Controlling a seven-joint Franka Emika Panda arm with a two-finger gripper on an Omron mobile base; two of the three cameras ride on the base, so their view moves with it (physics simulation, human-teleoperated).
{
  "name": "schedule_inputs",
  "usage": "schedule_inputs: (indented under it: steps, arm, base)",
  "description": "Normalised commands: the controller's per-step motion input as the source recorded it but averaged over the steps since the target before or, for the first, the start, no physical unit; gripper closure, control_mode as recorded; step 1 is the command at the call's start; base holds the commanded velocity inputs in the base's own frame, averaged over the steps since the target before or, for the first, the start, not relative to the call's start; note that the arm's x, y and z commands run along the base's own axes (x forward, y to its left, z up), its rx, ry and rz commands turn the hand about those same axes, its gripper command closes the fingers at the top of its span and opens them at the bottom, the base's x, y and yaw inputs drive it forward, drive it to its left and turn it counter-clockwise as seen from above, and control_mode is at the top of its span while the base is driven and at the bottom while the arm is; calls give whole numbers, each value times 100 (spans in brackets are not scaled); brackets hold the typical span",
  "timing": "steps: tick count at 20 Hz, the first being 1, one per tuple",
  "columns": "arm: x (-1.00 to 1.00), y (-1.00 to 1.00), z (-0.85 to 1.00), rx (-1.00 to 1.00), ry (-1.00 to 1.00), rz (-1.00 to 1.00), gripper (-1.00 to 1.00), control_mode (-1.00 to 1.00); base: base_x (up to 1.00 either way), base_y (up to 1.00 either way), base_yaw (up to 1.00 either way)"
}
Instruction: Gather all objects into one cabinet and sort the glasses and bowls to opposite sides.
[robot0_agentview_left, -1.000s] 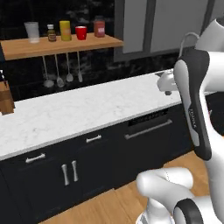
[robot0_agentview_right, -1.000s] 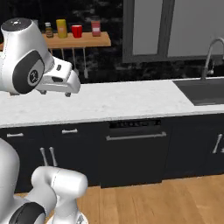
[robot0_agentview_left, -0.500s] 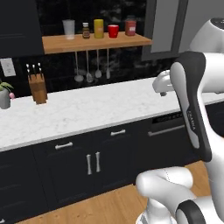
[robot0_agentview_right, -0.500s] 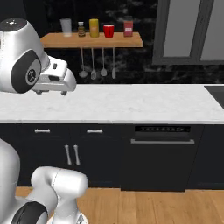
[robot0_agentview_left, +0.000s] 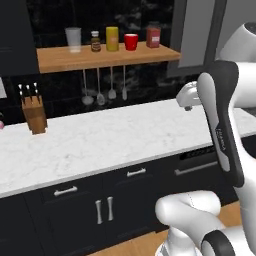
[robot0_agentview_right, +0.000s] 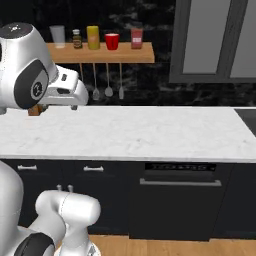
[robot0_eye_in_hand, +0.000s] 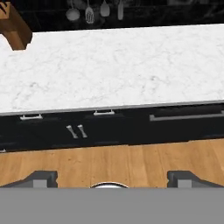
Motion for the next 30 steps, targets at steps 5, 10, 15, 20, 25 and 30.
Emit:
schedule_inputs:
  steps: [5, 10, 15, 20, 25, 30]
  arm:
    - [0, 0, 0, 0, 0, 0, -100, 100]
    - [0, 0, 0, 0, 0, 0, -100, 100]
    - [0, 0, 0, 0, 0, 0, -100, 100]
    - [0, 0, 0, 0, 0, 0, -100, 100]
    - [0, 0, 0, 0, 0, 0, -100, 100]
    - [0, 0, 0, 0, 0, 0, -100, 100]
  base:
    - [71, -4, 43]
    - [4, -27, 33]
    - [15, -53, -3]
    - [46, -29, -15]
    - [73, -1, -16]
    - [65, -3, -11]
